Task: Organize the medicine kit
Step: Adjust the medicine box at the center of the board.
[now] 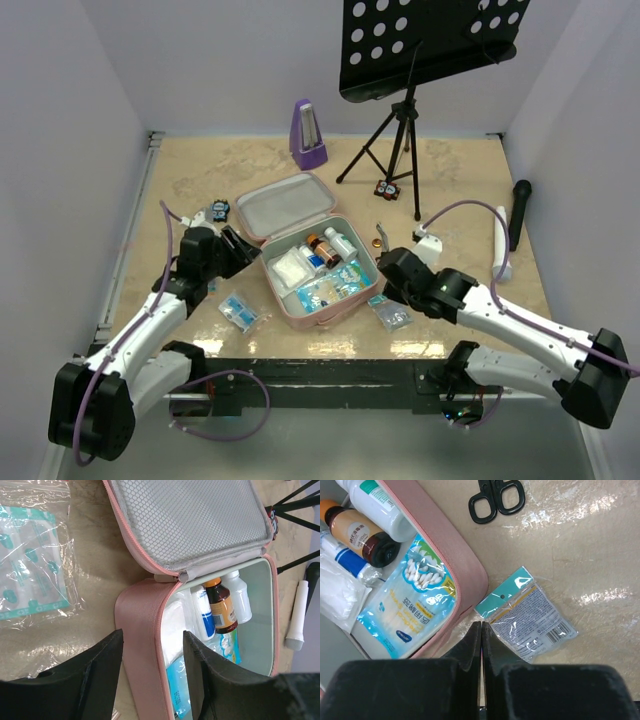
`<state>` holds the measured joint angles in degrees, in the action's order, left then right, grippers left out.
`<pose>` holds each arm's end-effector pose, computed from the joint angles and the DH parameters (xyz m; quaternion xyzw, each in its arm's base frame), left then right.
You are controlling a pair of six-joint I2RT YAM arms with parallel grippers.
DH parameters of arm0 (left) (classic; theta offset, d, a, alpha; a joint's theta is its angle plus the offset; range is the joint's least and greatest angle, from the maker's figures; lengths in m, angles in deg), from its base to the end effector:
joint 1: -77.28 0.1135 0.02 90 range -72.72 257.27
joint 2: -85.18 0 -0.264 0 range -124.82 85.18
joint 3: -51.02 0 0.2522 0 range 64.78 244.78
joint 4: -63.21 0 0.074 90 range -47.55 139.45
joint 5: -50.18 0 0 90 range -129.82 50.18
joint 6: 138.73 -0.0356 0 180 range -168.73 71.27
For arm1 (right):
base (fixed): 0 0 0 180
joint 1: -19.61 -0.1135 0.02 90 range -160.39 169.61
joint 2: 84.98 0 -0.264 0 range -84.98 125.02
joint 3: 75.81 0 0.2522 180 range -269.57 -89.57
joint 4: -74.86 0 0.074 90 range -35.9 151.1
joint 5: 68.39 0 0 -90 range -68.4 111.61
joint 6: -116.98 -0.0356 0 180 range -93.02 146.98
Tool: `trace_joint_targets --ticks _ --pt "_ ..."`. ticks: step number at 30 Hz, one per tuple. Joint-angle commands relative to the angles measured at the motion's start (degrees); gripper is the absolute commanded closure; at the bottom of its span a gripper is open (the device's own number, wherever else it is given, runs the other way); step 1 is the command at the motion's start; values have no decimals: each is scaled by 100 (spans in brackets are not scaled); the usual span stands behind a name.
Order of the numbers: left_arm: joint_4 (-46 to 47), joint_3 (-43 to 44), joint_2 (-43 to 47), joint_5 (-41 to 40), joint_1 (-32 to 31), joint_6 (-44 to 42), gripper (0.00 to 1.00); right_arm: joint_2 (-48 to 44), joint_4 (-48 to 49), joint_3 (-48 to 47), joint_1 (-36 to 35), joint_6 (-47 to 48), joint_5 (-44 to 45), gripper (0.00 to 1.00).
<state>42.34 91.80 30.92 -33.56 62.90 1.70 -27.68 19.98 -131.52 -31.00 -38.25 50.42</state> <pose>0.1941 -0.0538 0.2073 -0.2490 0.8476 -0.2905 0.3676 0.1323 0.1341 0.2410 0.1892 0.9107 0.1102 0.3502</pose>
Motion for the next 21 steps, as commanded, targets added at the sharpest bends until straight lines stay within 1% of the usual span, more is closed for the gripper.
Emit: trace_joint_targets --ticks 1,6,13,16,21 --pt "245 -66 47 86 4 89 44 316 350 38 -10 291 -235 100" --pt "246 -66 -67 60 4 124 45 773 982 91 -28 634 -561 100" --pt "491 4 -286 138 4 89 45 1318 1589 -155 -37 1038 -544 100" --pt "606 57 -401 156 4 89 45 1643 1888 -260 -37 1249 -684 100" --pt "519 355 -726 16 4 46 45 2197 2336 -568 -28 1574 -650 100"
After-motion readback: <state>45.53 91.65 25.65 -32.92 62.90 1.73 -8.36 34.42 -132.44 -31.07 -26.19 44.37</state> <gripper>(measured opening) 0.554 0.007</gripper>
